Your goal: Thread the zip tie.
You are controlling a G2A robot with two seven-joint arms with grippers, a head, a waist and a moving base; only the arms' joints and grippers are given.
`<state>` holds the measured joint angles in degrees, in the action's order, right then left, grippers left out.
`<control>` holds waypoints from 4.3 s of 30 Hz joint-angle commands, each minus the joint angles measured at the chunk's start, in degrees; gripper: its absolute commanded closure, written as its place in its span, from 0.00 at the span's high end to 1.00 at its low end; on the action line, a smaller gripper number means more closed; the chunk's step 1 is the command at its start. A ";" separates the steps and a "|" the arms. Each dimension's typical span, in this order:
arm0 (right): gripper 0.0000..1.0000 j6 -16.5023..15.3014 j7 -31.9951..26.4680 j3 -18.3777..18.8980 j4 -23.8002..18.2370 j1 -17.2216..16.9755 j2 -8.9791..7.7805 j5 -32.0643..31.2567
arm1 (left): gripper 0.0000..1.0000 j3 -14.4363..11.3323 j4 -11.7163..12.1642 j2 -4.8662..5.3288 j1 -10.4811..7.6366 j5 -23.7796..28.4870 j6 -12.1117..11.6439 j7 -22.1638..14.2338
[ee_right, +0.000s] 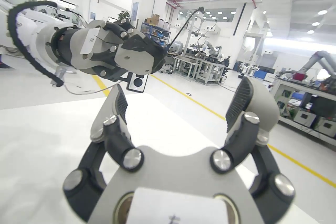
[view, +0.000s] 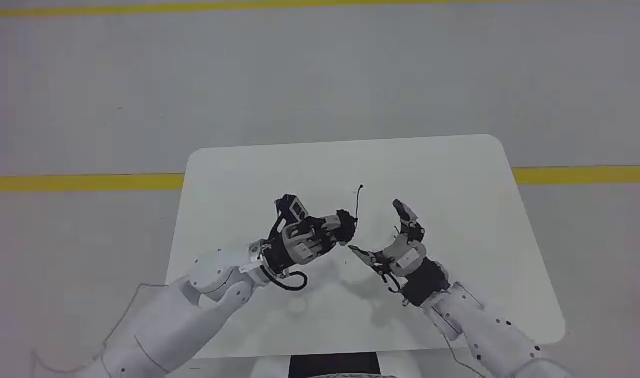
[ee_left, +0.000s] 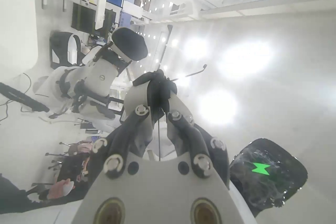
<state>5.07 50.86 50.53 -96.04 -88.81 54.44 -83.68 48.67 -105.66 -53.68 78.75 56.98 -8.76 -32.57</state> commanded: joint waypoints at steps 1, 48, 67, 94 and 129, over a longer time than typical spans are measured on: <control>1.00 -0.18 0.01 0.01 -0.03 -0.06 -0.01 0.09 | 0.00 0.01 -0.01 0.00 0.00 -0.02 -0.01 -0.02; 0.33 -3.84 3.98 -1.23 3.55 2.67 4.52 0.53 | 0.00 0.01 -0.01 0.00 0.00 -0.02 -0.01 -0.02; 0.22 -5.42 4.92 -0.92 5.28 2.97 6.28 -1.30 | 0.00 0.01 -0.01 0.00 0.00 -0.02 -0.01 -0.02; 0.00 -6.97 4.30 1.22 5.28 2.08 7.64 -4.75 | 0.00 0.01 -0.01 0.00 0.00 -0.02 -0.01 -0.02; 0.00 -9.62 -3.82 1.23 11.65 2.34 9.51 -6.27 | 0.00 0.01 -0.01 0.00 0.00 -0.02 -0.01 -0.02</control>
<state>-4.57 47.12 51.76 -84.45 -86.47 63.92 -89.95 48.68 -105.67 -53.69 78.75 56.95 -8.77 -32.59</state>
